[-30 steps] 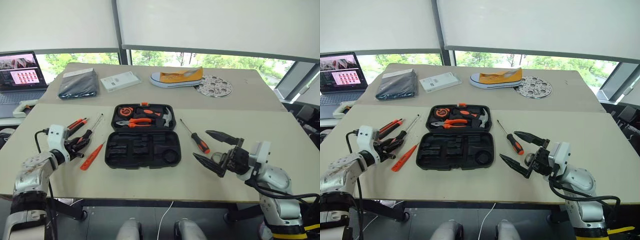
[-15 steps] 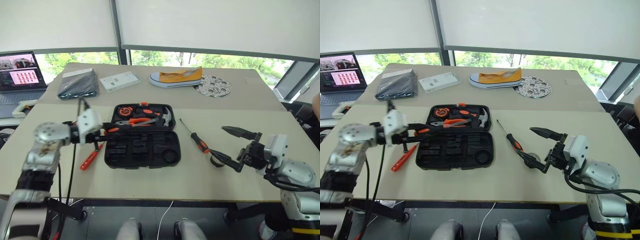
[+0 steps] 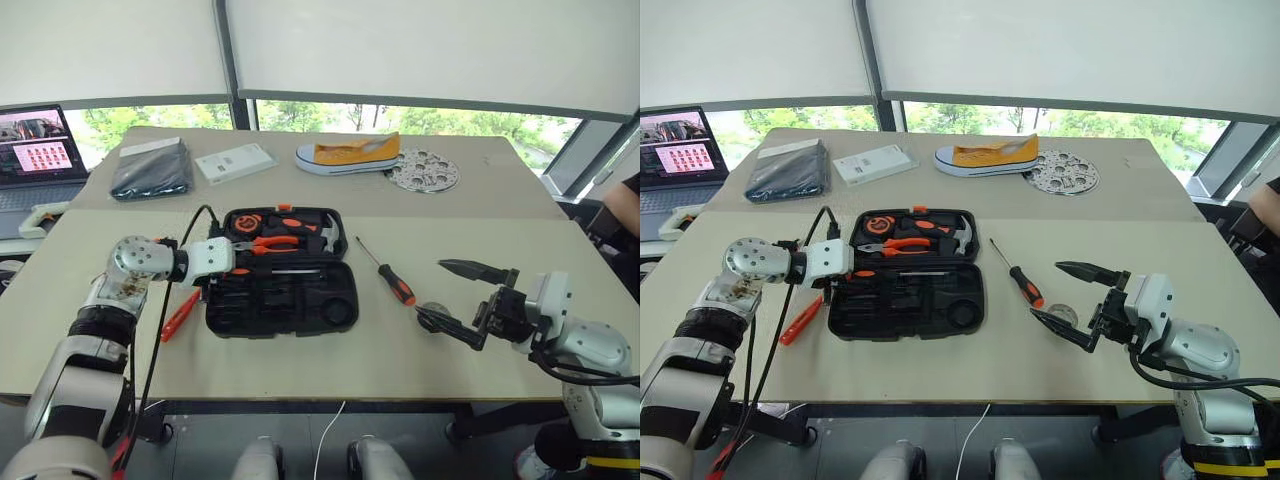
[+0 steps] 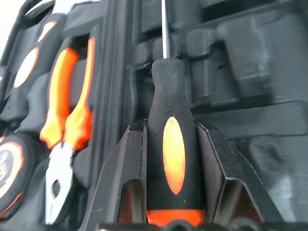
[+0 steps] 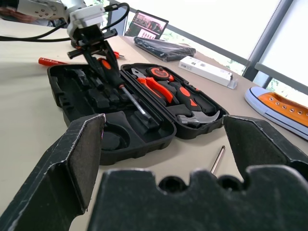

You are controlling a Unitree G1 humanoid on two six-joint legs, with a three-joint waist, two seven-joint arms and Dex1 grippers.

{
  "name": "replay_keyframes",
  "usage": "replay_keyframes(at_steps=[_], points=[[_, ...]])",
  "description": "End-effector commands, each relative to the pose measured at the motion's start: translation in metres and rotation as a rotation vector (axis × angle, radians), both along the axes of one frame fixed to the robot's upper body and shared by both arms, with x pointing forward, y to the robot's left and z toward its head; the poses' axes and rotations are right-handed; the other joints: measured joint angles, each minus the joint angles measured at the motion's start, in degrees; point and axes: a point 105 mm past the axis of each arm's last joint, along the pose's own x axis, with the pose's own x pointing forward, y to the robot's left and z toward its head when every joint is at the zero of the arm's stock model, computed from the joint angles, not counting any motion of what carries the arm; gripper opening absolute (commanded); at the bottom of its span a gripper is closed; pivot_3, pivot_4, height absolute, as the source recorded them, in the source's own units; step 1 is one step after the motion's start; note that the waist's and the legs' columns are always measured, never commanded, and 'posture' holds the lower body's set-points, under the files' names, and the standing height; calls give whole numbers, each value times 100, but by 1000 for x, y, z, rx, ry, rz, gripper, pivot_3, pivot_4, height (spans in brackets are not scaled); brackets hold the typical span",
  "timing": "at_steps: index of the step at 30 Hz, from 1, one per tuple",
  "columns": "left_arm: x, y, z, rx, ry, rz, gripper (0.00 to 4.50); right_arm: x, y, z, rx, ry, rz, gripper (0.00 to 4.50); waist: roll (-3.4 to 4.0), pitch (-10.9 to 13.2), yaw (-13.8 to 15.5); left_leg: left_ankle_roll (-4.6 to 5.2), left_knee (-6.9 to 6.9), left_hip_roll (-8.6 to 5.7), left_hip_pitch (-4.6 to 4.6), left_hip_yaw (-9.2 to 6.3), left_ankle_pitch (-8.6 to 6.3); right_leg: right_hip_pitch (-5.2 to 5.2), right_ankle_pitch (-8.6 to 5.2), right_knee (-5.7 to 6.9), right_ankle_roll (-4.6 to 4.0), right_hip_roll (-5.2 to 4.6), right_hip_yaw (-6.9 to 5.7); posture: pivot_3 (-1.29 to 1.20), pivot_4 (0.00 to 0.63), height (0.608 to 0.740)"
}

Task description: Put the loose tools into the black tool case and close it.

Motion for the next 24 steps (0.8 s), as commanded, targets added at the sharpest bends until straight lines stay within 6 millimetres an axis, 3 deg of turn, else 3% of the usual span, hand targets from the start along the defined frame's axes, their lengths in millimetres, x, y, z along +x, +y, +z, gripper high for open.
replay_keyframes(at_steps=[1,8,12,14,18,20,24], points=[[6,-5,6,-68,7,27,921,-1,1,16,12,-61,-1,4500,0,0,8,0,0,0,0,0,0,1,0,0,0,0,0,0,150,740],[4,8,-10,99,-1,18,921,-1,3,19,8,-65,8,4500,0,0,17,0,1,0,-6,0,0,-2,1,-2,-2,0,1,0,150,740],[8,10,-11,105,-26,41,921,0,7,21,18,-76,15,4500,0,0,13,0,1,0,1,1,1,3,2,-1,0,0,2,0,150,740],[6,10,-13,104,-13,31,1924,0,8,22,22,-80,17,4500,1,0,3,-1,1,0,6,1,1,4,2,3,0,0,3,0,150,740],[5,-3,4,-69,-76,0,3088,0,10,25,33,-97,16,4500,10,-6,10,-1,1,0,11,2,2,5,3,8,-1,2,5,0,150,740],[4,0,11,-104,-104,9,3790,0,11,25,37,-97,15,4500,10,-5,16,-1,1,0,7,2,3,4,3,5,-1,1,6,0,150,740],[3,2,26,-333,-54,55,3790,0,13,22,44,-91,14,4500,9,-5,20,0,1,-1,-10,2,2,-6,7,-1,-7,1,5,0,150,740]])
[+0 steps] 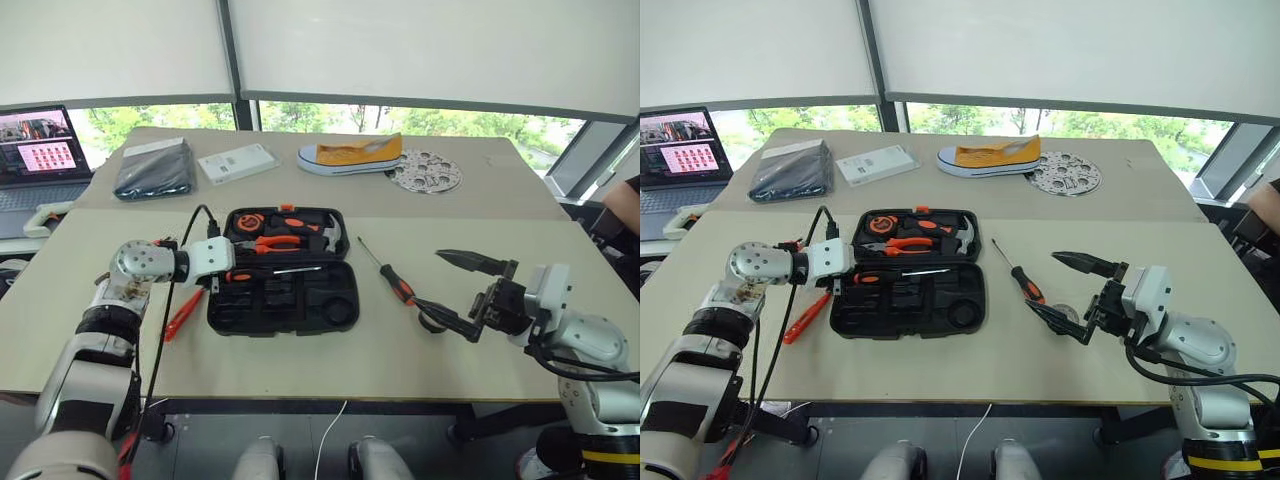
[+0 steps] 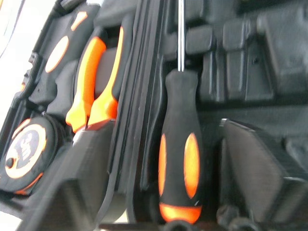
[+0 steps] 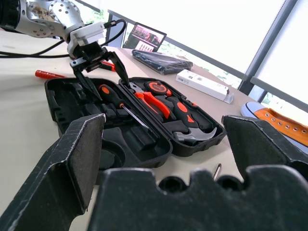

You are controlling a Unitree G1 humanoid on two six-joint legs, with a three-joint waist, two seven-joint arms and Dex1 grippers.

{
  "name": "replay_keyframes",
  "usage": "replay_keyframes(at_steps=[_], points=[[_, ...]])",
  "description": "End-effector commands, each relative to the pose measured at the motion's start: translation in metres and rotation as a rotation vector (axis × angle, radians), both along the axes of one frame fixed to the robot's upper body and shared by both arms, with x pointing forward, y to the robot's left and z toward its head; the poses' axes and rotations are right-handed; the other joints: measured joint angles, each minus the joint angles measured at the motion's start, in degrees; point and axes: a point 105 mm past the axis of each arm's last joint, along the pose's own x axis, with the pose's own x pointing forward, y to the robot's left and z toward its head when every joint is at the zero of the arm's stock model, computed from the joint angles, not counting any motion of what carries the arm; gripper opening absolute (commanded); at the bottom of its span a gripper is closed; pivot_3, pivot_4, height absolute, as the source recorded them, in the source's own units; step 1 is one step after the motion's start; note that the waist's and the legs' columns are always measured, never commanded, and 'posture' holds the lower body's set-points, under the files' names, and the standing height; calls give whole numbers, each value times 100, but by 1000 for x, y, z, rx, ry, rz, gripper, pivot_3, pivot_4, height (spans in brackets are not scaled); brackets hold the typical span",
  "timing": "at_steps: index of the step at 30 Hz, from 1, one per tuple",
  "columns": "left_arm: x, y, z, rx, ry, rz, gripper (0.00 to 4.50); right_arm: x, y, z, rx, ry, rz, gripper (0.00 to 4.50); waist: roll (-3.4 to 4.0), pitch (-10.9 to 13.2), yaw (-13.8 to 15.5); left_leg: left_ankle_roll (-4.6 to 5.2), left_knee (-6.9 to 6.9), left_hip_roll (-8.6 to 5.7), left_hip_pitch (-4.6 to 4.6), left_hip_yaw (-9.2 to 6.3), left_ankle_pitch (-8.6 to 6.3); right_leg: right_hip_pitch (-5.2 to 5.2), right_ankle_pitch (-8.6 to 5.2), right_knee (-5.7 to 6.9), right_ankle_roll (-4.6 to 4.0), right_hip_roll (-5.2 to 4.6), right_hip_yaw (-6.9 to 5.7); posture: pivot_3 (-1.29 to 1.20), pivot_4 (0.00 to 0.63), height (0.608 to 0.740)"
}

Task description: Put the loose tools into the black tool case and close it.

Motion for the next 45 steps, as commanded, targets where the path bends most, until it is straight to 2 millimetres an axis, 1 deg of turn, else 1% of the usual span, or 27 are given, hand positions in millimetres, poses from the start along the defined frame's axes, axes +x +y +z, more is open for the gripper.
replay_keyframes(at_steps=[1,3,4,8,10,11,12,13,15,17,19,22,25,27,30,32,34,37,39,40,41,42,44,45], points=[[-1,-1,25,-221,11,11,3790,-3,5,10,14,-48,12,4500,0,0,-2,0,0,0,-1,0,0,0,1,0,-1,0,0,0,150,740],[-2,-2,24,-307,71,26,3251,-3,7,9,19,-44,12,4500,0,0,0,0,0,0,-2,0,0,0,1,0,-1,0,-1,0,150,740],[-4,-3,21,-331,99,33,3030,-4,7,9,23,-42,12,4500,0,0,-1,0,0,0,-1,0,0,1,0,0,0,0,-1,0,150,740],[-3,-13,11,-410,160,75,1528,-6,8,7,31,-30,10,4500,0,0,-2,0,0,-1,3,0,0,2,-3,1,4,0,0,0,150,740],[-2,-20,3,-394,179,89,827,-7,10,7,36,-30,12,4500,-1,0,14,0,0,-1,2,-1,0,3,-3,1,5,0,-1,0,150,740],[-2,-21,0,-385,186,99,388,-7,10,7,39,-31,12,4500,-1,0,14,0,0,-1,2,-1,0,3,-3,1,5,0,-1,0,150,740],[1,-22,-4,-383,189,128,130,-7,11,7,40,-31,12,4500,-1,0,14,0,0,-1,3,-1,0,3,-3,1,5,0,0,0,150,740],[3,-22,-7,-382,199,156,59,-7,11,7,41,-31,11,4500,-1,0,15,0,0,-1,2,-1,0,2,-2,0,4,0,0,0,150,740],[4,-25,-13,-370,217,174,59,-7,11,7,43,-32,8,4500,-1,0,16,0,0,-1,4,-1,0,3,-3,2,5,1,0,0,150,740],[2,-29,-23,-328,251,182,59,-7,11,8,50,-38,1,4500,0,0,14,0,0,-1,7,-1,0,5,-2,2,4,1,0,0,150,740],[1,-31,-29,-285,259,182,59,-7,11,8,54,-41,-4,4500,0,0,15,0,0,-1,12,-1,0,9,-3,2,5,1,1,0,150,740],[-5,-34,-38,-221,291,162,59,-7,12,5,57,-36,-8,4500,3,-2,50,0,0,-1,16,-1,0,14,-3,2,6,0,1,0,150,740],[-9,-37,-42,-179,303,145,59,-7,12,4,61,-33,-12,4500,5,-4,53,0,0,-2,18,-1,0,16,-4,2,7,0,1,0,150,740],[-10,-39,-42,-181,310,143,59,-7,13,3,63,-32,-15,4500,8,-5,52,0,0,-2,18,0,0,16,-4,2,7,0,3,0,150,740],[-12,-38,-47,-151,326,162,59,-7,13,2,63,-29,-19,4500,10,-7,54,0,0,-2,18,0,0,16,-4,2,7,0,3,0,150,740],[-11,-44,-44,-207,321,150,59,-5,13,1,67,-22,-25,4500,12,-10,56,0,0,-2,18,0,0,17,-4,1,7,0,3,0,150,740],[-8,-47,-27,-327,271,135,59,-4,9,0,78,-15,-50,4500,15,-11,61,0,0,-3,19,0,0,18,-4,1,7,-1,3,0,150,740],[-14,-43,5,-494,171,80,787,-3,-8,-1,106,-7,-136,4500,14,-10,62,0,0,-3,13,-1,0,13,-3,-1,6,-2,3,0,150,740],[-24,-32,18,-551,149,58,1494,-5,-23,-6,105,20,-203,4500,12,-9,53,0,0,-2,3,-1,0,6,2,-3,-3,-2,3,0,150,740],[-31,-25,22,-559,140,45,1778,-7,-30,-10,98,29,-233,4500,12,-9,49,0,0,-2,0,-1,0,3,4,-4,-8,-2,3,0,150,740],[-39,-17,27,-586,146,31,2214,-9,-37,-14,88,41,-268,4500,12,-9,38,0,0,-1,-1,-1,0,1,12,-3,-23,-2,3,0,150,740],[-48,-9,30,-607,144,25,2505,-12,-45,-18,75,59,-302,4500,12,-9,10,0,-2,0,-1,-1,-1,0,13,-5,-27,-1,3,0,150,740],[-63,10,32,-598,141,31,3296,-18,-59,-30,51,118,-373,4500,13,-10,-33,0,-6,1,4,-1,-2,1,11,-3,-29,-1,4,0,150,740],[-71,16,31,-588,135,45,3620,-24,-67,-36,47,145,-404,4500,13,-10,-41,0,-8,3,11,-1,-2,4,4,-2,-27,-1,4,0,150,740]])
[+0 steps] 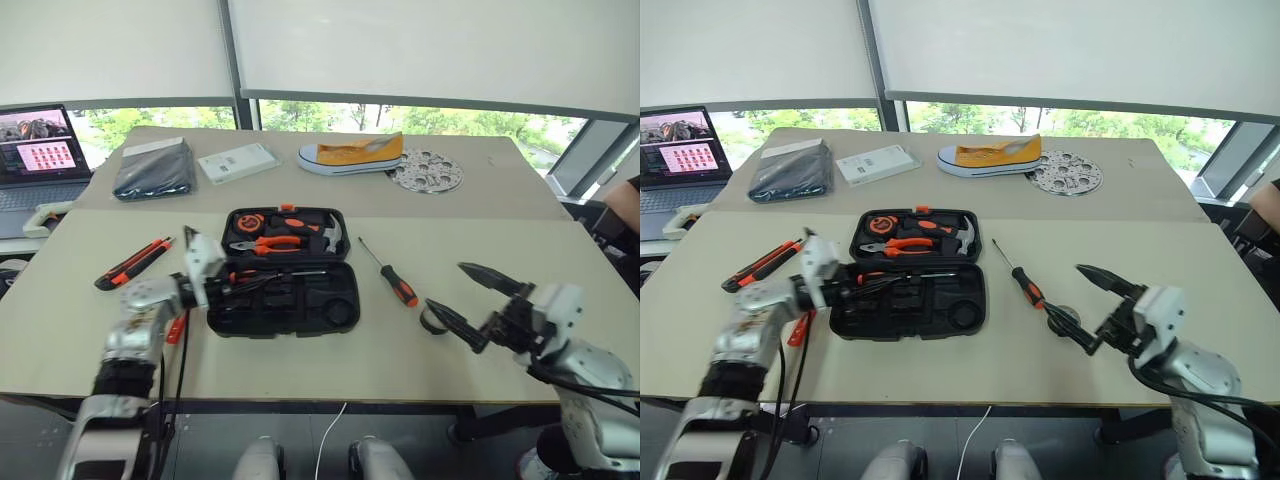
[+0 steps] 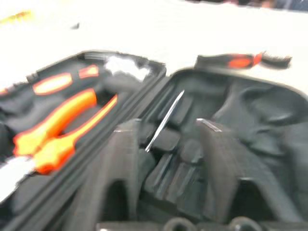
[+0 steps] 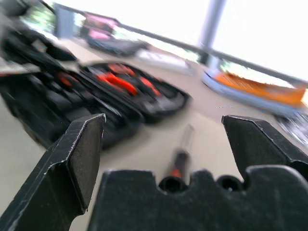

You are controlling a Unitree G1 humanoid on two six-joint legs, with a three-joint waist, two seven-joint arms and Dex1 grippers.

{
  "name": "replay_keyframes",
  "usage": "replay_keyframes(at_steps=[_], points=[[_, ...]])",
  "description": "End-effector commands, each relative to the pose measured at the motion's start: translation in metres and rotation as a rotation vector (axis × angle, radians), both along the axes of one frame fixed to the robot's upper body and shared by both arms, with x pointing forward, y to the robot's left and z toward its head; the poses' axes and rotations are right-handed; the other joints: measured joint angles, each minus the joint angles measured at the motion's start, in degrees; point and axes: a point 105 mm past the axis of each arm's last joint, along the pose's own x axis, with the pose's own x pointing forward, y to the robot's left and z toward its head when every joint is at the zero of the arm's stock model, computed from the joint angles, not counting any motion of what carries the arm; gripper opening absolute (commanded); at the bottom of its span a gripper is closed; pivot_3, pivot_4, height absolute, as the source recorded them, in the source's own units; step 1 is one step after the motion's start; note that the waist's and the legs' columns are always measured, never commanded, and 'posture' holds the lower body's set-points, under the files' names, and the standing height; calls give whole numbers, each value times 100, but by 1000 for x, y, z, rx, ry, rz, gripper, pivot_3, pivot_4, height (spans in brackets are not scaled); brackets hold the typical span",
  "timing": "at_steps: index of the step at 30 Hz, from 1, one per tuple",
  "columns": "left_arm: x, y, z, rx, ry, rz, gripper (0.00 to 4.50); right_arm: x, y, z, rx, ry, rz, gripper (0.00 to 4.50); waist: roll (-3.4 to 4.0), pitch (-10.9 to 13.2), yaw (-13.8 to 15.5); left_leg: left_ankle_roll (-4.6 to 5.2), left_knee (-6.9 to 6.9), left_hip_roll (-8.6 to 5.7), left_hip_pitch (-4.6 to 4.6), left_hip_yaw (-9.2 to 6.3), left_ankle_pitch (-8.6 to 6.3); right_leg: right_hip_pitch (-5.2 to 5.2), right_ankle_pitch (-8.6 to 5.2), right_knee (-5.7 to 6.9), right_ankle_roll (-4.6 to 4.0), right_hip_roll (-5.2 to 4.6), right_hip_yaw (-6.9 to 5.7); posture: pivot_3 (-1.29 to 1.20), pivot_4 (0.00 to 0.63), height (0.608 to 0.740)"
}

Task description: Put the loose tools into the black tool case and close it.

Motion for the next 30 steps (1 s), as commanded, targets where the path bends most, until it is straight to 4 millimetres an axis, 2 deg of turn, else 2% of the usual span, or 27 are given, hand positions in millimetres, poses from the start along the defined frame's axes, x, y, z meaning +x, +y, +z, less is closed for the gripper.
replay_keyframes(at_steps=[1,2,3,5,7,10,14,16,18,24,30], points=[[-25,25,17,-23,-53,7,3975,-13,-30,-6,-16,58,-140,4500,1,0,-11,0,-1,0,4,0,0,2,-9,0,13,0,0,0,150,740],[-32,34,19,-39,-61,-1,4350,-18,-40,-14,-32,101,-197,4500,1,0,-12,0,-1,1,6,0,0,3,-15,1,23,-2,0,0,150,740],[-40,41,18,-19,-76,-14,4453,-23,-50,-23,-67,148,-250,4500,1,0,-9,0,-1,2,7,0,0,4,-17,1,24,-3,0,0,150,740],[-53,49,9,35,-86,-34,4453,-31,-62,-35,-113,227,-315,4500,1,-1,4,-1,1,3,10,2,0,4,-36,-1,-7,-5,0,0,150,740],[-63,55,-1,61,-92,-47,4453,-32,-63,-34,-112,246,-330,4500,2,-1,10,-2,1,3,12,4,0,4,-37,-2,-9,-10,0,0,150,740],[-69,57,-11,55,-111,-45,4453,-19,-47,-27,-201,281,-289,4500,9,-4,-11,-3,3,4,15,8,0,2,-26,-3,-11,-12,9,0,150,740],[-66,51,-6,12,-181,-8,4453,8,-8,-2,-218,298,-177,4500,6,-3,-91,-3,3,9,23,14,1,-2,-21,-2,-11,0,23,0,150,740],[-67,39,-1,-43,-193,-27,4453,29,11,1,-266,369,-138,4500,5,-2,-96,-3,3,8,22,14,1,-5,-13,0,-12,2,29,0,150,740],[-69,26,1,-75,-190,-66,4453,43,21,3,-326,407,-136,4500,2,-2,-66,-2,3,9,20,15,2,-8,-14,-1,-14,7,31,0,150,740],[-81,-2,3,-125,-140,-171,4453,74,38,-1,-335,551,-194,4500,0,-2,10,5,1,-7,-29,15,-5,-28,8,-16,2,-2,32,0,150,740],[-88,-13,2,-145,-103,-196,4453,86,55,-21,-373,657,-179,4500,0,-2,-26,24,3,-8,-42,16,-19,-37,7,-26,6,1,37,0,150,740]])
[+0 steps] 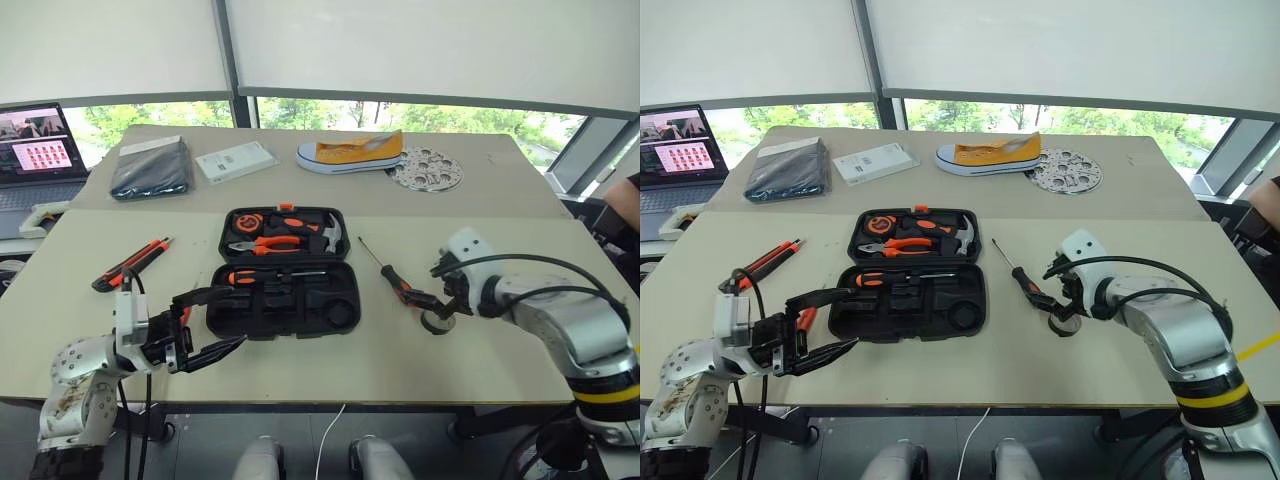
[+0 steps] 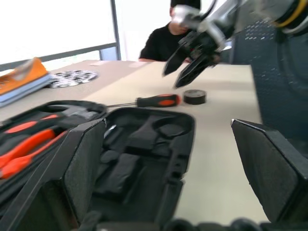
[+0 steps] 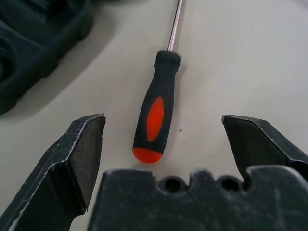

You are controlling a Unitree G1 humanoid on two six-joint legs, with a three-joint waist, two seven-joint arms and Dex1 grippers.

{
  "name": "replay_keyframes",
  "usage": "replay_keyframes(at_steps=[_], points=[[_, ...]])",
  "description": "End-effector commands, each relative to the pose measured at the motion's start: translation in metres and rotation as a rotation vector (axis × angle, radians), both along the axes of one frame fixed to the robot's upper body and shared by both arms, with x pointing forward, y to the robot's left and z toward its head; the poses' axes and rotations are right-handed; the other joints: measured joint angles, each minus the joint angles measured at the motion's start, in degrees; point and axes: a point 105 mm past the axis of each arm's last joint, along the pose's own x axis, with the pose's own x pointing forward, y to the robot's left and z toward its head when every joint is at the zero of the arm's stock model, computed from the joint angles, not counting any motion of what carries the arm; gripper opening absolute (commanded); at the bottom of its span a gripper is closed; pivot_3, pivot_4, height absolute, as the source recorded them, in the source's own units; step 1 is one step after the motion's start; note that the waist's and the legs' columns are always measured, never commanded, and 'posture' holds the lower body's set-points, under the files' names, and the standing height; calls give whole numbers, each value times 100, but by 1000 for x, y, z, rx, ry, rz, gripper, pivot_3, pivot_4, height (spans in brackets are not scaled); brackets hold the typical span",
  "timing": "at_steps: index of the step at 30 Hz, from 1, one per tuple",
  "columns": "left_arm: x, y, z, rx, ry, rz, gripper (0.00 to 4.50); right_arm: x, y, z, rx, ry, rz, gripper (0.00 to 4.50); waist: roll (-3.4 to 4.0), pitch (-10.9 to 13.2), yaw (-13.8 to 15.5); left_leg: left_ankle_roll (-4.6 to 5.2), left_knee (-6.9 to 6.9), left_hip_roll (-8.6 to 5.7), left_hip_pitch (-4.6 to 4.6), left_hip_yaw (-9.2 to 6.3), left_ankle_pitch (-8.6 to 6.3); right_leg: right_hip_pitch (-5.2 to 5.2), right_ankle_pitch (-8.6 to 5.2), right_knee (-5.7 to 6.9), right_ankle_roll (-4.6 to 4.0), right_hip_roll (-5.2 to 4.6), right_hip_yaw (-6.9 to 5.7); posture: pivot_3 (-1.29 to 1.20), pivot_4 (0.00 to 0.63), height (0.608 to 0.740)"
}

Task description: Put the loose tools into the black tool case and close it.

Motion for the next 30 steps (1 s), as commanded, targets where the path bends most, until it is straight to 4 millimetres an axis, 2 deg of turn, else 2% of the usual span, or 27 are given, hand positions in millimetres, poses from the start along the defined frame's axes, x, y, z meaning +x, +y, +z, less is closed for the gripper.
replay_keyframes(at_steps=[1,3,6,9,11,12,13,14,16,18,20,23,25,26,27,30], points=[[-6,-6,7,-15,-17,-18,4453,9,6,-2,-18,-4,-8,4500,0,0,-22,0,0,0,0,0,0,0,0,1,0,0,0,0,150,740],[-7,-5,6,-12,-13,-18,4453,14,10,-5,-11,-5,-17,4500,0,0,-36,0,1,1,2,0,0,1,0,4,1,1,0,0,150,740],[-5,-3,6,-10,-15,-2,4500,23,14,-8,9,-17,-44,3865,0,0,-44,0,4,1,6,0,1,0,-7,10,12,3,0,0,150,740],[-5,-3,7,-13,-15,-6,4500,27,16,-8,24,-29,-49,2743,0,0,-46,0,4,2,10,0,1,0,-11,14,19,4,1,0,150,740],[-5,-2,5,-9,-12,-8,4500,31,14,-9,27,-46,-67,2182,0,0,-45,0,4,2,10,1,1,0,-10,15,19,5,1,0,150,740],[-4,-2,5,-8,-13,-6,4500,32,13,-10,34,-57,-78,1615,0,0,-44,0,4,2,10,1,1,0,-10,14,17,5,1,0,150,740],[-4,-1,5,-8,-13,-5,4500,34,12,-9,43,-77,-94,1512,0,0,-45,0,4,2,9,1,1,1,-10,14,17,5,1,0,150,740],[-4,-1,5,-9,-14,-2,4500,35,11,-7,52,-95,-111,1123,0,0,-45,0,4,2,9,1,1,1,-10,14,17,4,1,0,150,740],[-3,0,6,-17,-16,7,4500,38,3,-2,74,-138,-171,1034,1,0,-44,0,4,2,8,1,1,0,-10,15,17,5,1,0,150,740],[0,2,8,-38,-15,26,4500,41,-13,5,60,-200,-267,1034,0,0,-32,0,4,2,7,1,1,0,-9,14,17,5,1,0,150,740],[1,5,10,-57,-5,44,4500,41,-19,19,86,-283,-297,1034,0,0,-29,0,4,1,5,1,1,0,-9,14,17,3,1,0,150,740],[1,9,13,-69,0,91,4500,37,6,54,203,-455,-131,1034,1,0,-51,0,4,0,3,2,1,-1,-8,12,19,3,2,0,150,740],[4,19,13,-65,21,166,4500,22,45,83,253,-583,186,1034,2,1,-103,0,4,5,5,3,1,-7,-13,14,27,9,7,0,150,740],[5,25,13,-57,27,203,4500,15,60,91,236,-616,324,1034,3,2,-149,0,3,9,5,2,1,-7,-14,15,27,15,9,0,150,740],[7,33,13,-46,30,234,4500,9,73,93,214,-617,451,1034,4,3,-196,0,2,12,10,3,1,-8,-16,16,30,20,12,0,150,740],[6,50,9,-10,44,282,4500,9,94,78,89,-519,642,1034,4,4,-227,0,-2,19,27,3,1,-6,-17,25,27,28,16,0,150,740]])
